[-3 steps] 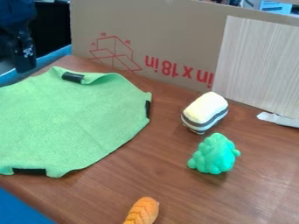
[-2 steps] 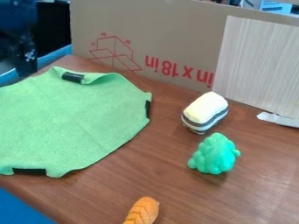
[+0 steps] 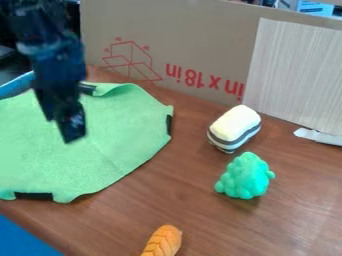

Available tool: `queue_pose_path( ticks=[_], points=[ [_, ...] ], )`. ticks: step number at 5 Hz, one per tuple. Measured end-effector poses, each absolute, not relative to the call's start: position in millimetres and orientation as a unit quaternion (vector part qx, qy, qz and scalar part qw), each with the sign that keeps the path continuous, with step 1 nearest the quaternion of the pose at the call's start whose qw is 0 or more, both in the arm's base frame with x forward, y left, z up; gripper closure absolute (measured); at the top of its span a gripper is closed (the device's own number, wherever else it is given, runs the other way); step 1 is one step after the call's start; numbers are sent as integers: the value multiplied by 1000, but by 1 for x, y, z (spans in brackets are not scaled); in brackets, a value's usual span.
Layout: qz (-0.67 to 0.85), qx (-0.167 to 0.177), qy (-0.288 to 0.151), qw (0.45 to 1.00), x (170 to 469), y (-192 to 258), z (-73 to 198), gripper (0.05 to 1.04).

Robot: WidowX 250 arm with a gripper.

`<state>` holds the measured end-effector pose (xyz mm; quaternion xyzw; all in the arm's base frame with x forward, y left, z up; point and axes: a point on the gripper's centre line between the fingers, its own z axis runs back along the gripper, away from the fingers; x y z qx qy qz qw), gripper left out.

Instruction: Put the yellow figure on right edge of the green cloth

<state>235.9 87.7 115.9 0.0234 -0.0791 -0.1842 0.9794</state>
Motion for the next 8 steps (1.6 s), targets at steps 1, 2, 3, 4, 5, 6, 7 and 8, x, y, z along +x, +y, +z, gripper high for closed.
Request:
queue_pose_path(
  ticks=[1,2,3,4,5,6,7,8],
  points=[
    [-222,-14,-95,970,214,39,112,82],
    [-265,-40,-92,959,201,-8,106,82],
    [-254,-63,-101,960,195,-47,99,82],
    [-252,-60,-99,961,195,-61,85,82],
    [-229,-44,-94,968,196,-67,54,82],
    [-217,-21,-85,972,199,-66,37,89],
    [-201,-16,-89,975,200,-64,30,171],
    [-181,-24,-87,979,199,-56,32,455]
  ],
)
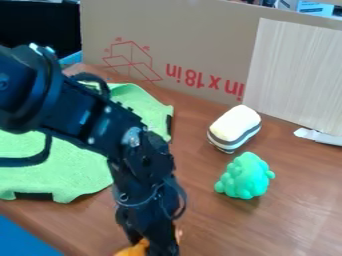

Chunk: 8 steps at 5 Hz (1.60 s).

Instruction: Put the yellow figure on right edge of the green cloth

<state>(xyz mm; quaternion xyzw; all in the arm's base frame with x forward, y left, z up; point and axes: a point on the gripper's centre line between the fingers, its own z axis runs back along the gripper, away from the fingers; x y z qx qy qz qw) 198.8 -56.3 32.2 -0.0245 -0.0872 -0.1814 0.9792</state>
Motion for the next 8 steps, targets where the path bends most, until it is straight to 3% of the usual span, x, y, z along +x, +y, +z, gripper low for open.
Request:
queue_pose_path(
  ticks=[1,2,3,4,6,8],
  points=[
    [-155,-49,-101,981,207,-41,58,652],
    [-96,-90,-119,984,235,-6,97,675],
    [-23,-103,-112,988,262,21,109,675],
    [34,-88,-119,988,291,47,113,675],
    [119,-46,-117,985,336,86,90,675],
    [121,-13,-123,985,364,79,60,675]
  ],
)
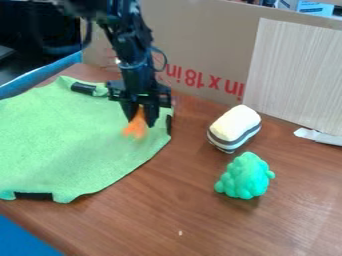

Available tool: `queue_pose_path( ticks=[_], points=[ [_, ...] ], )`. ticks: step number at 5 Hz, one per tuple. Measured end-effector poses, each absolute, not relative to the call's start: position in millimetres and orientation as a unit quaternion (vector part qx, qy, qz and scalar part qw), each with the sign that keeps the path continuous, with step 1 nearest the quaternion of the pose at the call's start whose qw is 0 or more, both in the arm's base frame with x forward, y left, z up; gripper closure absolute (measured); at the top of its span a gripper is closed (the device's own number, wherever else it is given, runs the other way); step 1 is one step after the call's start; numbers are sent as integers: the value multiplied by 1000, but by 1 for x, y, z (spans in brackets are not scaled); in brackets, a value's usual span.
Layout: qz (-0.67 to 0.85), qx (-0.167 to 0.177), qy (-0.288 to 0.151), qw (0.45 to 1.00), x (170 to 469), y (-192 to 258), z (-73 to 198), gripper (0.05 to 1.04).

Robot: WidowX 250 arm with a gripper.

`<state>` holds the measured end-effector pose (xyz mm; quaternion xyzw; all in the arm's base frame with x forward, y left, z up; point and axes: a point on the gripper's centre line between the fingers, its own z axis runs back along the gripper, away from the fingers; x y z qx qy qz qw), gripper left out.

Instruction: Put the yellow figure on right edge of the green cloth

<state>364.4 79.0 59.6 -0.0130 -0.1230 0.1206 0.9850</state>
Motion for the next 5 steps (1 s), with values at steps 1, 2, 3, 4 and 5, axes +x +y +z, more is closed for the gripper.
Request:
queue_pose_path(
  ticks=[1,2,3,4,5],
  points=[
    [116,-2,-140,983,370,78,60,623],
    [106,-6,-142,984,371,77,61,326],
    [107,5,-141,984,370,81,62,96],
    [106,12,-146,984,367,82,75,83],
    [82,16,-153,985,361,81,98,83]
  ],
)
